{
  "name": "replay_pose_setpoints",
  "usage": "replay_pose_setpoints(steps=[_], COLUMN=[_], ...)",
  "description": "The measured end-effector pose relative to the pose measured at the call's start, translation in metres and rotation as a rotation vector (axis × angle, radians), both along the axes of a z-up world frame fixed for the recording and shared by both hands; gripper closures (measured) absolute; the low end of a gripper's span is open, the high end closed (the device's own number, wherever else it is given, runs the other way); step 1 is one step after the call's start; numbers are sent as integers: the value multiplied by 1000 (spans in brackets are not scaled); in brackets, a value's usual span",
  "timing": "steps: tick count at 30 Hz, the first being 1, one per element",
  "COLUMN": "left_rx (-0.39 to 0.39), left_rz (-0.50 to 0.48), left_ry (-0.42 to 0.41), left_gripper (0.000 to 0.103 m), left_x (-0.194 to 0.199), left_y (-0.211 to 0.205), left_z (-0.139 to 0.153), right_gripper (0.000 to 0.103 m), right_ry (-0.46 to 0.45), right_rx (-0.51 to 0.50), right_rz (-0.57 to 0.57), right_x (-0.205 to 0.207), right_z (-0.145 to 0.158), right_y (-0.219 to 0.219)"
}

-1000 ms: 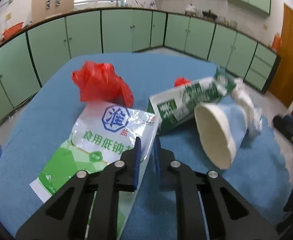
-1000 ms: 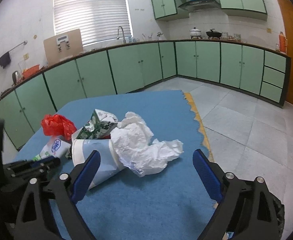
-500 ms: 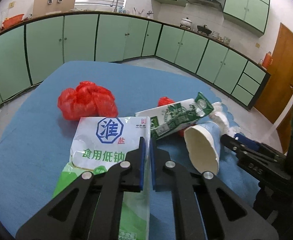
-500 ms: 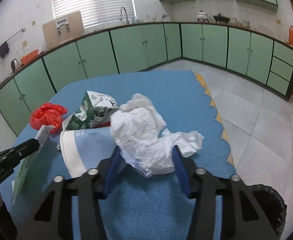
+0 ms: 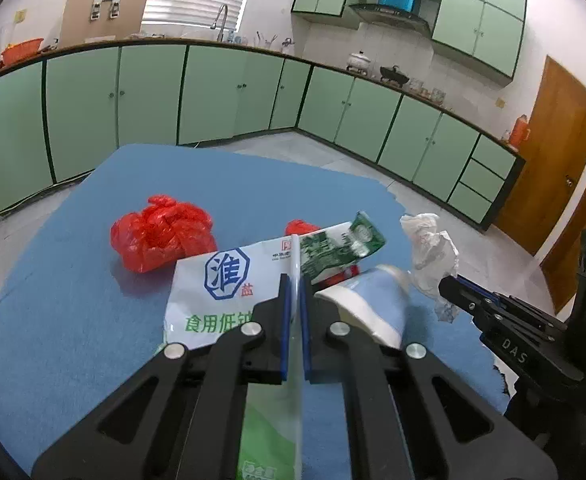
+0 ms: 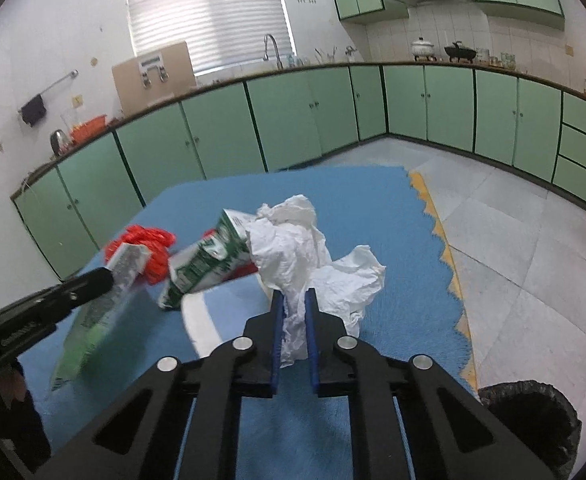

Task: Collect trash
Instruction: 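Carry plastic bag and salt bag to the black bin and open both tools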

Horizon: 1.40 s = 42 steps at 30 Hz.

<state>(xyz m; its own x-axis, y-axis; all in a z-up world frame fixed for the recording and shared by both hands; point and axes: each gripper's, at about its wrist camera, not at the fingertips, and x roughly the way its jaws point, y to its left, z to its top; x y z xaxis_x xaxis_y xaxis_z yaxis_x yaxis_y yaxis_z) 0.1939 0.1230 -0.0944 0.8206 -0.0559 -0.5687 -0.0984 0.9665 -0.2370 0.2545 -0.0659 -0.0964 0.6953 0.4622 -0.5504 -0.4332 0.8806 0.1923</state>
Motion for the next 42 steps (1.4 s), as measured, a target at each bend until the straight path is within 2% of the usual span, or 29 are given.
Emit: replay_pose_setpoints(steps=[13,26,33,42], left_rx=[-60,-79,-80,-99], left_rz=[-62,-166,-244,-402], left_ry=[-89,-174,-207,-219], left_gripper=[100,100,100,100], left_x=[-25,-43,-51,-52], left_y=[-8,-42,-72,-137], left_z=[35,68,81,84], right_gripper=[92,92,92,92], right_ry=[-70,-133,-139,-142], right_rx=[37,64,62,39], right_rz=[18,-28,-92,-215], right_x=[-30,-57,-74,-100], right_z=[36,61,67,68], right_y=[-13,-49,-77,-135])
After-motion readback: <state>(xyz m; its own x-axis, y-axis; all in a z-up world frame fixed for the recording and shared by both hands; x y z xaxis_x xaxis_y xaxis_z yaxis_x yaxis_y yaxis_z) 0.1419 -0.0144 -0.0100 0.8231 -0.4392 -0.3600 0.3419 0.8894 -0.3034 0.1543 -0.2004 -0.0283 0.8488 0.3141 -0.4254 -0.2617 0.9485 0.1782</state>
